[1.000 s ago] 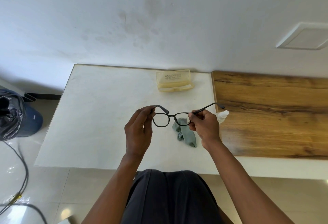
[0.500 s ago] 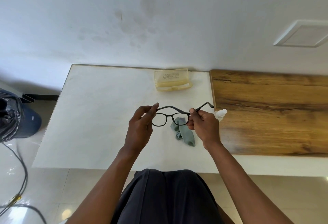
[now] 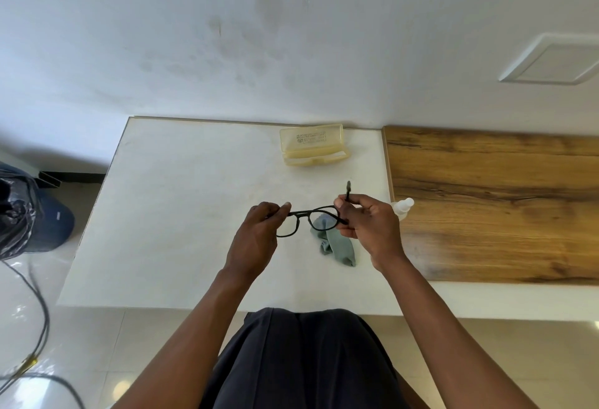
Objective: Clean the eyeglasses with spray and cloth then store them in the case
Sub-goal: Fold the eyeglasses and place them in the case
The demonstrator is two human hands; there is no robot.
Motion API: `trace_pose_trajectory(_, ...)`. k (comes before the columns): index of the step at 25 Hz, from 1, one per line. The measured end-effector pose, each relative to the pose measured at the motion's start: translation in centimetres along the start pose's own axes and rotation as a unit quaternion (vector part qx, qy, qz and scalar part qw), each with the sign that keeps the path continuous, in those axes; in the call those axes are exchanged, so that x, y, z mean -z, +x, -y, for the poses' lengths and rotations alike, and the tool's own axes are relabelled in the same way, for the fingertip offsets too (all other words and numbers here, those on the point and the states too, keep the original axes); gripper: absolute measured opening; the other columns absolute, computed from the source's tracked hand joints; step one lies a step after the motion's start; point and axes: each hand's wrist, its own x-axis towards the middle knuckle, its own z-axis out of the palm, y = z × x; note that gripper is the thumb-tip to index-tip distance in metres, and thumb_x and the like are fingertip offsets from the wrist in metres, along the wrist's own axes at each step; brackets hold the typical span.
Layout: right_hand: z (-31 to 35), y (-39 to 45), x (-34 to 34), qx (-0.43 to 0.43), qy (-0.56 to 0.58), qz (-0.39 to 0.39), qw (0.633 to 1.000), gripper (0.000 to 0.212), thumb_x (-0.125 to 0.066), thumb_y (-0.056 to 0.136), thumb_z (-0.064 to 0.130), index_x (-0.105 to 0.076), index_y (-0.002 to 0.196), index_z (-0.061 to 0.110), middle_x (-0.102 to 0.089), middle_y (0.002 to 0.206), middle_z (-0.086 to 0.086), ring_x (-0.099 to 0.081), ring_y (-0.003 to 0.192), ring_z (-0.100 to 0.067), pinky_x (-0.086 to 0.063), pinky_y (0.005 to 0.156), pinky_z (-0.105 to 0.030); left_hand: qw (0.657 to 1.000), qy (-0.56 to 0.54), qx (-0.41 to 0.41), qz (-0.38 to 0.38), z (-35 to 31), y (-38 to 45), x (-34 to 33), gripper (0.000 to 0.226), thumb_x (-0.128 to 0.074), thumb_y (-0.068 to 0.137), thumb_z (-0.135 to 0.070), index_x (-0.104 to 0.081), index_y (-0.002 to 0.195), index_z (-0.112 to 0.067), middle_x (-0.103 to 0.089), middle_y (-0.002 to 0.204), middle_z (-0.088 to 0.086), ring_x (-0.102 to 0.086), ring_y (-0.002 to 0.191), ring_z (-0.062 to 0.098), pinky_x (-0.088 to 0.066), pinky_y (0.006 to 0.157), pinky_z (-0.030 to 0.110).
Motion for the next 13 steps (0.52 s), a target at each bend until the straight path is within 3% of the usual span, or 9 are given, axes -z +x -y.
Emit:
trace_pose_trajectory(3, -0.1, 0.2, 0.1, 0.005, 0.005, 0.014, 1.0, 0.005, -0.072, 0.079, 0.024, -0.071, 0.082, 0.027, -0.069, 0.065, 0.007, -0.066, 0.062, -0.007, -0.055, 0.055, -0.021, 1.0, -0.014, 0.014, -0.006, 0.2, -0.2, -0.5, 0.039, -0.06, 0.076, 0.02, -0.065, 0.11, 0.002, -0.064, 0.092, 0.02, -0.063, 0.083, 0.03, -0.052, 0.072, 0.024)
trace_pose_trajectory(5, -0.4, 0.2, 0.1, 0.004, 0.016, 0.008, 1.0, 0.008, -0.071, 0.079, 0.019, -0.071, 0.086, 0.022, -0.069, 0.071, 0.005, -0.066, 0.066, -0.009, -0.056, 0.057, -0.02, 0.988, -0.096, 0.115, -0.037, 0.4, -0.2, -0.8, 0.029, -0.064, 0.08, 0.008, -0.067, 0.108, 0.0, -0.065, 0.095, 0.015, -0.06, 0.082, 0.02, -0.041, 0.077, 0.004)
trace_pose_trajectory(6, -0.5, 0.3, 0.2, 0.003, 0.019, 0.005, 1.0, 0.01, -0.071, 0.08, 0.017, -0.071, 0.089, 0.019, -0.069, 0.074, 0.003, -0.066, 0.068, -0.011, -0.056, 0.057, -0.02, 0.966, -0.159, 0.202, -0.043, 0.7, -0.1, -0.8, 0.027, -0.066, 0.081, 0.0, -0.067, 0.108, -0.003, -0.065, 0.098, 0.011, -0.06, 0.085, 0.016, -0.039, 0.079, 0.002)
trace_pose_trajectory(8, -0.9, 0.4, 0.4, 0.006, 0.016, -0.001, 1.0, 0.014, -0.07, 0.08, 0.015, -0.07, 0.094, 0.015, -0.069, 0.078, 0.001, -0.067, 0.072, -0.013, -0.057, 0.058, -0.02, 0.864, -0.344, 0.367, -0.026, 1.3, 0.0, -0.4, 0.028, -0.068, 0.082, -0.007, -0.067, 0.109, -0.006, -0.067, 0.099, 0.007, -0.061, 0.093, 0.016, -0.044, 0.088, 0.013)
trace_pose_trajectory(10, -1.1, 0.5, 0.5, 0.012, 0.011, -0.008, 1.0, 0.014, -0.069, 0.081, 0.014, -0.07, 0.095, 0.013, -0.069, 0.077, 0.001, -0.067, 0.07, -0.012, -0.058, 0.059, -0.021, 0.766, -0.482, 0.425, -0.024, 1.7, -0.1, 0.1, 0.027, -0.064, 0.083, -0.001, -0.064, 0.11, 0.002, -0.069, 0.092, 0.01, -0.064, 0.088, 0.019, -0.053, 0.083, 0.021)
trace_pose_trajectory(13, -1.6, 0.6, 0.5, 0.027, 0.012, -0.011, 1.0, 0.018, -0.068, 0.082, 0.012, -0.07, 0.099, 0.009, -0.068, 0.075, 0.005, -0.067, 0.066, -0.004, -0.057, 0.06, -0.019, 0.728, -0.534, 0.431, -0.017, 1.4, 0.1, 0.9, 0.017, -0.062, 0.082, 0.002, -0.067, 0.098, 0.002, -0.068, 0.084, 0.01, -0.067, 0.076, 0.017, -0.056, 0.068, 0.021)
